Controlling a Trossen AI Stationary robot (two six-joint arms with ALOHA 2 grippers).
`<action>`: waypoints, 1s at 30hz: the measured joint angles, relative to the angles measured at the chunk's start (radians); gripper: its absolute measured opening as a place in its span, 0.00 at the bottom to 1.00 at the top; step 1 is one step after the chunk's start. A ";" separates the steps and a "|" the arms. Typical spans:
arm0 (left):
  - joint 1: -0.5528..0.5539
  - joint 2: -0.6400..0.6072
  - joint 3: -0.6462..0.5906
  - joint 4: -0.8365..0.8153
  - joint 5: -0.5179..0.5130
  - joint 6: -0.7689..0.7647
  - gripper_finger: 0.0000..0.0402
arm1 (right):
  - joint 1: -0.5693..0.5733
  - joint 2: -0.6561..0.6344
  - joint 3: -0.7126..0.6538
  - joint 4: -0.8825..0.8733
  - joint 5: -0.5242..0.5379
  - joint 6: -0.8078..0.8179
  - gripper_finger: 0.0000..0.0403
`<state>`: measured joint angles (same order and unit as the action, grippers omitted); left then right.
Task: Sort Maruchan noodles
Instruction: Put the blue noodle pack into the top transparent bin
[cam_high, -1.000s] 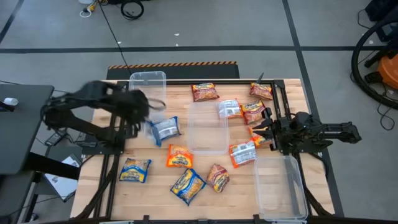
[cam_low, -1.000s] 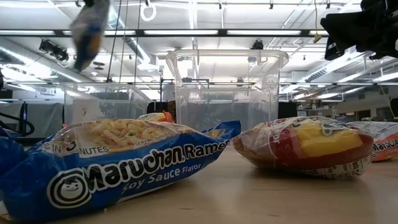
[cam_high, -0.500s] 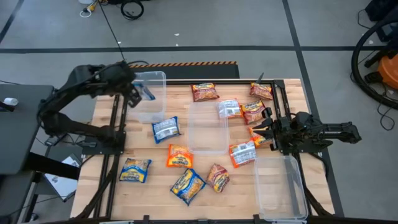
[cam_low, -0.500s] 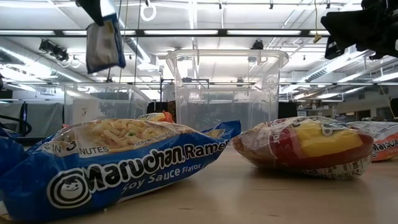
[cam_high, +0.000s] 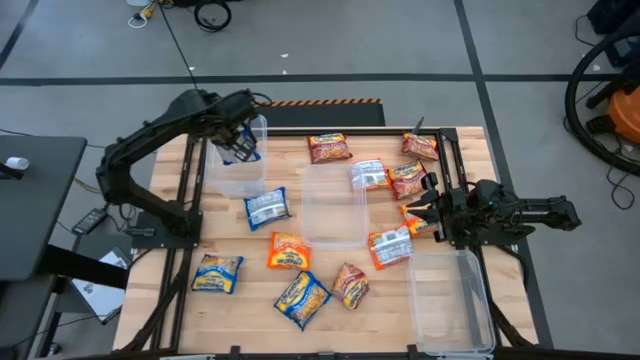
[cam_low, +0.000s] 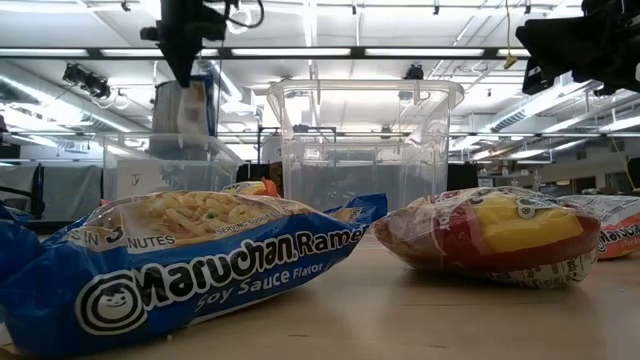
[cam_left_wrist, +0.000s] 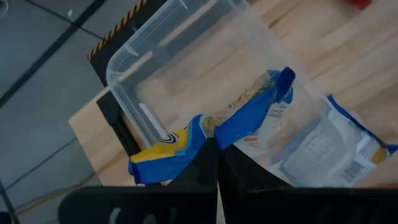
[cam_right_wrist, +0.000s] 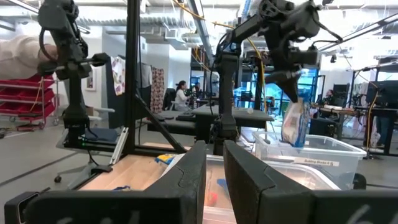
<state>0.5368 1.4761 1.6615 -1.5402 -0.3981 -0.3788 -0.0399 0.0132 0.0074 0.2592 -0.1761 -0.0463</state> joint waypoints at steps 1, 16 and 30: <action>0.007 0.015 0.000 -0.001 0.003 -0.002 0.00 | 0.000 0.000 0.000 0.000 0.000 0.000 0.16; 0.154 0.130 -0.001 0.047 0.085 0.155 0.00 | 0.000 0.000 0.000 0.000 0.001 -0.001 0.16; 0.075 0.038 -0.362 0.216 0.221 0.058 0.00 | 0.000 0.000 0.000 0.001 0.008 0.000 0.16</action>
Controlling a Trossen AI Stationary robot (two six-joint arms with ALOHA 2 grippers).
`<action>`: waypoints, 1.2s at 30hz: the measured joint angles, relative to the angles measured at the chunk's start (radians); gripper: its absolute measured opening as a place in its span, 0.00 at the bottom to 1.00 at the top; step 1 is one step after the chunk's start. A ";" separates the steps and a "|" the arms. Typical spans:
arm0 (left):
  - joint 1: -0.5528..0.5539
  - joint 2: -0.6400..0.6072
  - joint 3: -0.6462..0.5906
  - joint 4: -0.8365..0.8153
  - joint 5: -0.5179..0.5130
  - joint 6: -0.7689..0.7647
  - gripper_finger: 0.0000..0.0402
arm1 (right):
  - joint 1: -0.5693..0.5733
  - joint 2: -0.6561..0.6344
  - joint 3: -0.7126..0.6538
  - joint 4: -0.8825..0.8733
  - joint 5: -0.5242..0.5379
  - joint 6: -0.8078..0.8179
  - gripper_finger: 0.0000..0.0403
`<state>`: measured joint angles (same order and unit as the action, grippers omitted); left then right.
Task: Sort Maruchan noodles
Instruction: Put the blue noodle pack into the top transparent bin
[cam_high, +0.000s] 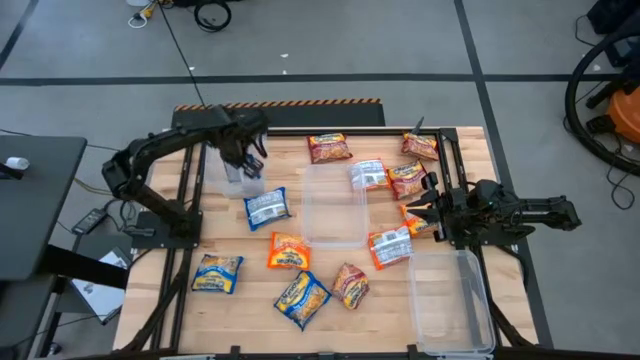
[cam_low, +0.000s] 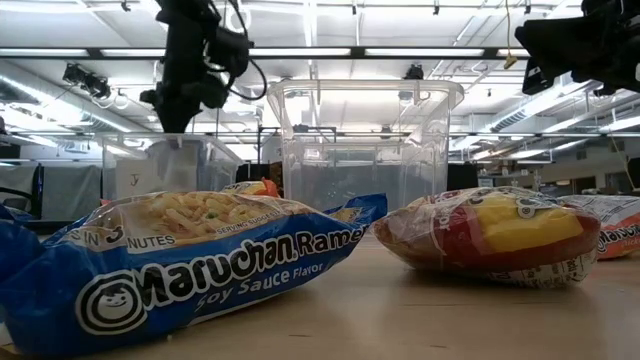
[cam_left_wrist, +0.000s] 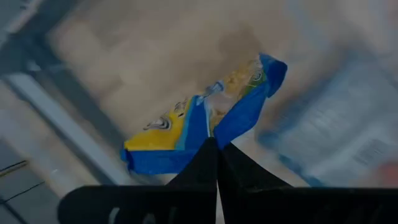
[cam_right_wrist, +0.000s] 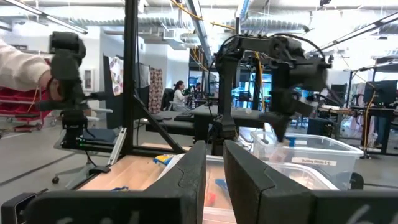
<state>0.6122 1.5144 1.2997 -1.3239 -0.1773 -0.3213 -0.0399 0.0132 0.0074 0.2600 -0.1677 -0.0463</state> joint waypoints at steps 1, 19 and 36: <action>-0.018 -0.004 -0.002 -0.015 0.008 -0.020 0.00 | 0.000 0.000 0.000 0.000 0.002 0.000 0.16; -0.129 -0.003 -0.027 -0.027 0.020 -0.090 0.02 | 0.000 0.000 0.000 0.000 0.028 0.002 0.16; 0.188 0.006 -0.031 0.245 -0.208 0.066 0.00 | 0.000 0.000 0.000 0.000 0.070 0.001 0.16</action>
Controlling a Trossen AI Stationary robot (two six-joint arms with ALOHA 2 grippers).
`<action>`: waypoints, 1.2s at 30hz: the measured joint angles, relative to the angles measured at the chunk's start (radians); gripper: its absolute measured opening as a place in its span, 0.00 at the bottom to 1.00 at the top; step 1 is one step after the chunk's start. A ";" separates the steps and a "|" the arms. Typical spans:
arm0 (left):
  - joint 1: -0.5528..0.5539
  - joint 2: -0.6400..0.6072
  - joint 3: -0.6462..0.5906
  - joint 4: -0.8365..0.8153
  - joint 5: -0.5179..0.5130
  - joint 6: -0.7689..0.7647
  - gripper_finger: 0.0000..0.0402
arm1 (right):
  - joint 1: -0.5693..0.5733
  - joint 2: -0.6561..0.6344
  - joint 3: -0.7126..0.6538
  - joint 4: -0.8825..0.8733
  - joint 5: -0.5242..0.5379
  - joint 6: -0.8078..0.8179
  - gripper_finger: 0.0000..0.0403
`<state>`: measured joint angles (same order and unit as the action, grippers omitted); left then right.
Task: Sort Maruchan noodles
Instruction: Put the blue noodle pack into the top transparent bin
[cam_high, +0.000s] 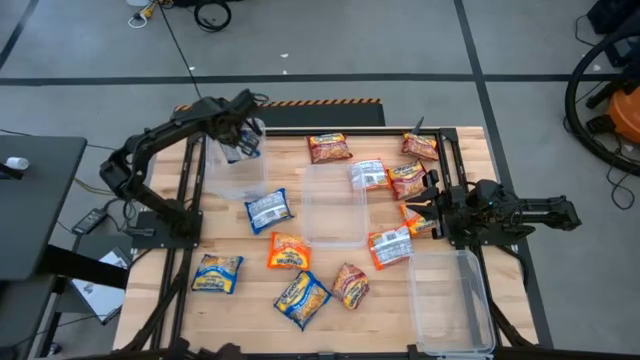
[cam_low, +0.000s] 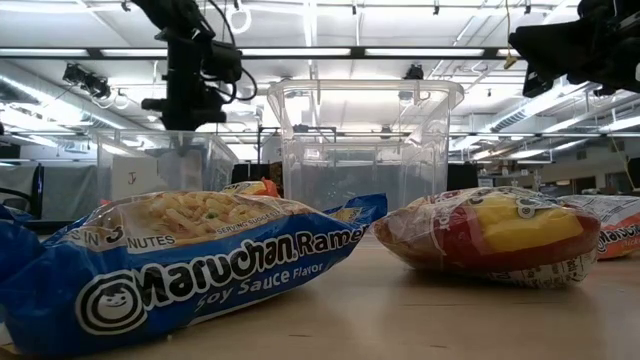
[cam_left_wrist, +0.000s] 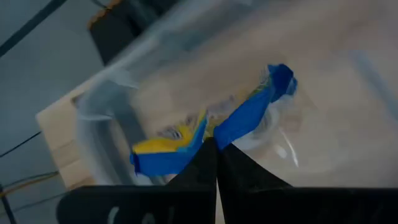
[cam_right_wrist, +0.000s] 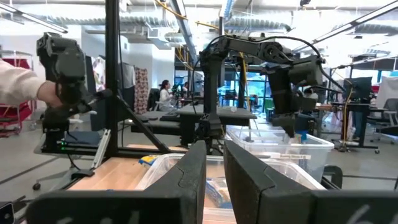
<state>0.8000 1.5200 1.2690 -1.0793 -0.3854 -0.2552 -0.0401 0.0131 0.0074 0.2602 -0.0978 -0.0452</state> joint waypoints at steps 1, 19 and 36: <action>0.009 0.000 0.000 0.017 -0.007 0.000 0.00 | 0.000 0.000 0.000 0.000 0.000 0.000 0.16; 0.010 0.066 -0.002 0.122 -0.089 -0.049 0.01 | 0.000 0.000 0.000 0.000 0.030 0.000 0.16; -0.031 0.057 -0.089 0.150 -0.090 -0.094 0.12 | 0.000 0.000 0.000 0.002 0.054 0.001 0.16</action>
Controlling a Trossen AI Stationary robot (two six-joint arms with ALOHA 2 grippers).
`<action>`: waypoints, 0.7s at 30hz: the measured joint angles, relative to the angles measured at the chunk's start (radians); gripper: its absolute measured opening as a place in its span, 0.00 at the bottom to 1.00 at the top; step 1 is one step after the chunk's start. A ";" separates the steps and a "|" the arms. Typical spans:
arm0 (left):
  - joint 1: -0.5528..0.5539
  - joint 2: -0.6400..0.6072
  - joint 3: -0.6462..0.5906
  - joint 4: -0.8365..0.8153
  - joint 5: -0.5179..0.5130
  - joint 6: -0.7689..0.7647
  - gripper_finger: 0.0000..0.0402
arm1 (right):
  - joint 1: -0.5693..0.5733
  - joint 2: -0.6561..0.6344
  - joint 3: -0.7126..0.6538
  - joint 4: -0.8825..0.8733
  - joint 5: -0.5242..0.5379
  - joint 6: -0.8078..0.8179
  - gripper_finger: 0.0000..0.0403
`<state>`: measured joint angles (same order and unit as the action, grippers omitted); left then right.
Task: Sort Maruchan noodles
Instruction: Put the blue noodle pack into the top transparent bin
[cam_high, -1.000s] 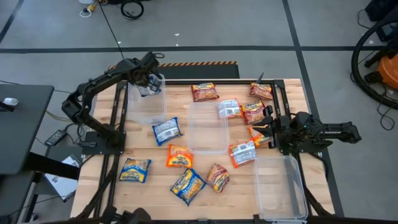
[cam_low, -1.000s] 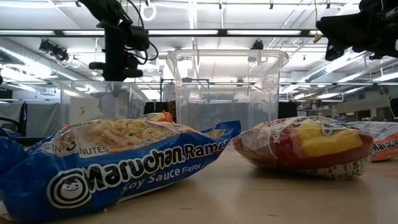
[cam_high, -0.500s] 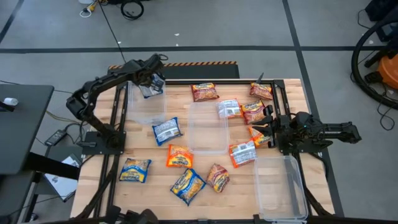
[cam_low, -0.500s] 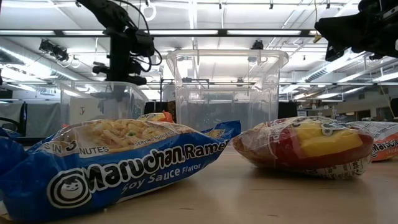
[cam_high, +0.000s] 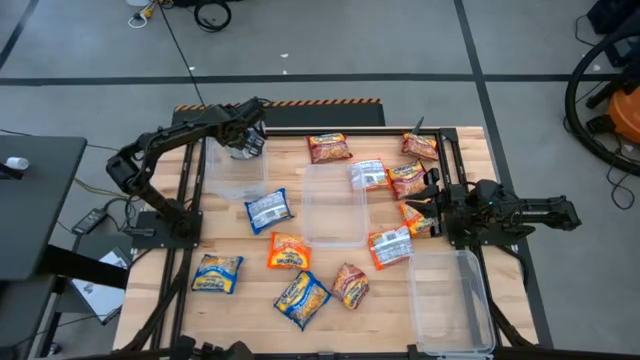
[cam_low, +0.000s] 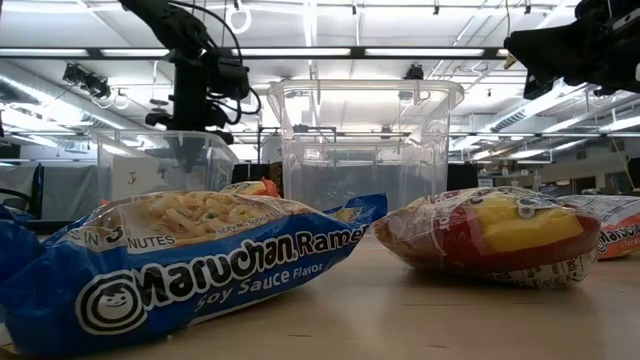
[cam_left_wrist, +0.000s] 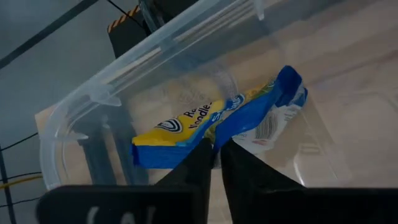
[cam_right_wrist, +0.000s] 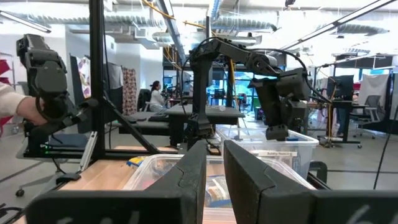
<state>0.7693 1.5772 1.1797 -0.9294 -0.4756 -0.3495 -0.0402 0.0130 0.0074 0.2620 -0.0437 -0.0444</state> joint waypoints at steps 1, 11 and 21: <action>0.002 0.000 0.000 0.001 -0.004 0.006 0.14 | 0.000 0.000 0.000 0.003 0.000 0.000 0.16; 0.002 0.000 0.067 -0.015 -0.010 0.085 0.28 | 0.000 0.000 0.000 0.044 0.000 -0.001 0.16; -0.032 -0.017 0.355 -0.239 0.213 0.103 0.46 | 0.000 0.000 0.000 0.044 -0.001 -0.001 0.16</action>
<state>0.7374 1.5603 1.5343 -1.1685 -0.2626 -0.2469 -0.0399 0.0129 0.0074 0.3064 -0.0444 -0.0455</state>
